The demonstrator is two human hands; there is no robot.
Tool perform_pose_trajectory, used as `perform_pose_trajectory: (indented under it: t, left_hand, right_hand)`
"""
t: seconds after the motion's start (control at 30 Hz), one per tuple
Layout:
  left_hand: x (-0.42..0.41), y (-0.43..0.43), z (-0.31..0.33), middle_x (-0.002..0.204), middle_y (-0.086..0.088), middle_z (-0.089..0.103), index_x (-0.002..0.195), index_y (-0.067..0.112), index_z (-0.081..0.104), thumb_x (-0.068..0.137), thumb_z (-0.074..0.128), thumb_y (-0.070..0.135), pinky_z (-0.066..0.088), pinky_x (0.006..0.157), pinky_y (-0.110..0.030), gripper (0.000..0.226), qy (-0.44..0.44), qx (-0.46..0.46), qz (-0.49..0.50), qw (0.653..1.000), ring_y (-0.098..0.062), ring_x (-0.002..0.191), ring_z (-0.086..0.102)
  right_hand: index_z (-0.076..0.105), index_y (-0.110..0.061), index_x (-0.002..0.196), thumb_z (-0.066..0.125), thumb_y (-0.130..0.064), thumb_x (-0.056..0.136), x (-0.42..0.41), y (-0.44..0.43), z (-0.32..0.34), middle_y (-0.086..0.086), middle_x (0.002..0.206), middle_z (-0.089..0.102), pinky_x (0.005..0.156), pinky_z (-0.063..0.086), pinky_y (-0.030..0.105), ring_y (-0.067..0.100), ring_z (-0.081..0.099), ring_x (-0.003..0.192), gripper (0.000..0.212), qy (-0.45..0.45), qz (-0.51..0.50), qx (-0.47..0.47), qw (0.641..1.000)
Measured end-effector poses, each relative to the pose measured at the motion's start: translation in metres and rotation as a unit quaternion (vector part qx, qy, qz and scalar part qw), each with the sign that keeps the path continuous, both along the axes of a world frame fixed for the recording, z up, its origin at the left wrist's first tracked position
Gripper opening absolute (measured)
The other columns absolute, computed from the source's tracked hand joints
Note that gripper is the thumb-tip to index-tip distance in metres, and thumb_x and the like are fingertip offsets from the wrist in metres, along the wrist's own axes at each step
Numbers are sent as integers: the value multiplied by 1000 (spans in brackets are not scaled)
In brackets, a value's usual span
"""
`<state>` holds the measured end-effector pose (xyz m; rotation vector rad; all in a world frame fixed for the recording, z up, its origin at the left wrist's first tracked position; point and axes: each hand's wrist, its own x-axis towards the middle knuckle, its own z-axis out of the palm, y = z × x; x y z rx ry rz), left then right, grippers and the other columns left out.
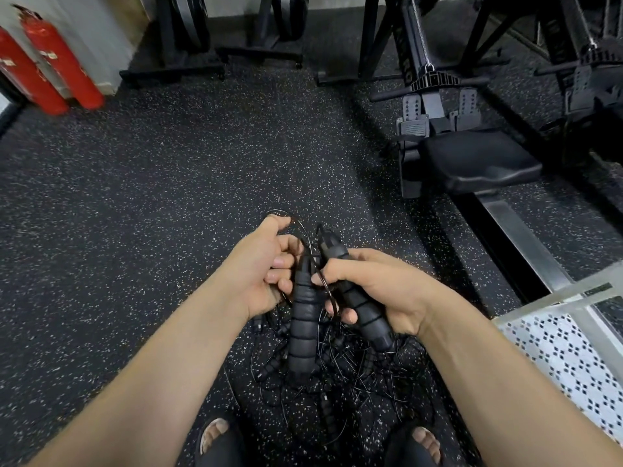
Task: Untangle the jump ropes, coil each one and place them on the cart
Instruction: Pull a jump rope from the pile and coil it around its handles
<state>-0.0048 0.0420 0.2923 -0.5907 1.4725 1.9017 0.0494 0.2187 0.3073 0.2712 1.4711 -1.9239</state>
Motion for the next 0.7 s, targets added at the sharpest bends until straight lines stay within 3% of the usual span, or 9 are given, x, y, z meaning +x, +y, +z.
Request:
perform_pose_trajectory:
  t: [0.17, 0.33, 0.4, 0.47, 0.53, 0.6, 0.7]
  left_hand:
    - [2, 1, -1, 58, 9, 25, 75, 21, 53, 107, 53, 44, 24, 39, -20, 39, 53, 4, 4, 999, -7, 41, 21]
    - [8, 4, -1, 64, 8, 35, 78, 26, 49, 104, 68, 33, 37, 64, -31, 32, 163, -15, -44, 985, -12, 58, 33]
    - [10, 6, 2, 67, 9, 37, 81, 26, 49, 102, 71, 37, 53, 82, -38, 32, 189, -5, -69, 980, -12, 64, 38]
    - [12, 5, 4, 72, 8, 47, 94, 21, 53, 97, 77, 42, 51, 107, -54, 32, 211, -4, -85, 974, -14, 73, 45]
    - [11, 1, 7, 84, -1, 64, 99, 20, 57, 86, 88, 47, 51, 102, -56, 43, 226, -25, -112, 967, -20, 85, 56]
    - [11, -3, 8, 97, -10, 70, 95, 21, 60, 74, 95, 44, 52, 89, -47, 47, 231, -57, -143, 961, -22, 91, 59]
    - [11, -4, 7, 95, -10, 72, 89, 22, 59, 73, 95, 34, 46, 77, -36, 41, 236, -109, -144, 955, -17, 82, 60]
  right_hand:
    - [64, -10, 93, 63, -9, 100, -6, -3, -1, 8, 69, 62, 38, 39, 18, 12, 53, 46, 8, 8, -117, -2, 993]
    - [64, -9, 97, 70, -19, 96, -17, 7, -9, 8, 75, 63, 44, 45, 22, 12, 52, 50, 12, 3, -278, -38, 960]
    - [64, -11, 98, 72, -22, 95, -20, 11, -14, 7, 75, 62, 61, 48, 30, 12, 51, 51, 14, 7, -319, -37, 947]
    - [63, -13, 97, 71, -23, 96, -21, 13, -16, 4, 71, 61, 66, 48, 33, 13, 51, 51, 13, 19, -347, -37, 937]
    - [63, -13, 98, 70, -20, 99, -22, 15, -15, 2, 71, 61, 56, 48, 27, 12, 52, 53, 10, 35, -371, -39, 927]
    - [63, -13, 98, 69, -16, 101, -23, 15, -14, 3, 76, 63, 51, 48, 24, 13, 54, 55, 7, 50, -387, -36, 920]
    - [66, -16, 97, 69, -17, 102, -24, 13, -17, 4, 78, 66, 51, 46, 26, 14, 56, 59, 6, 76, -389, 11, 918]
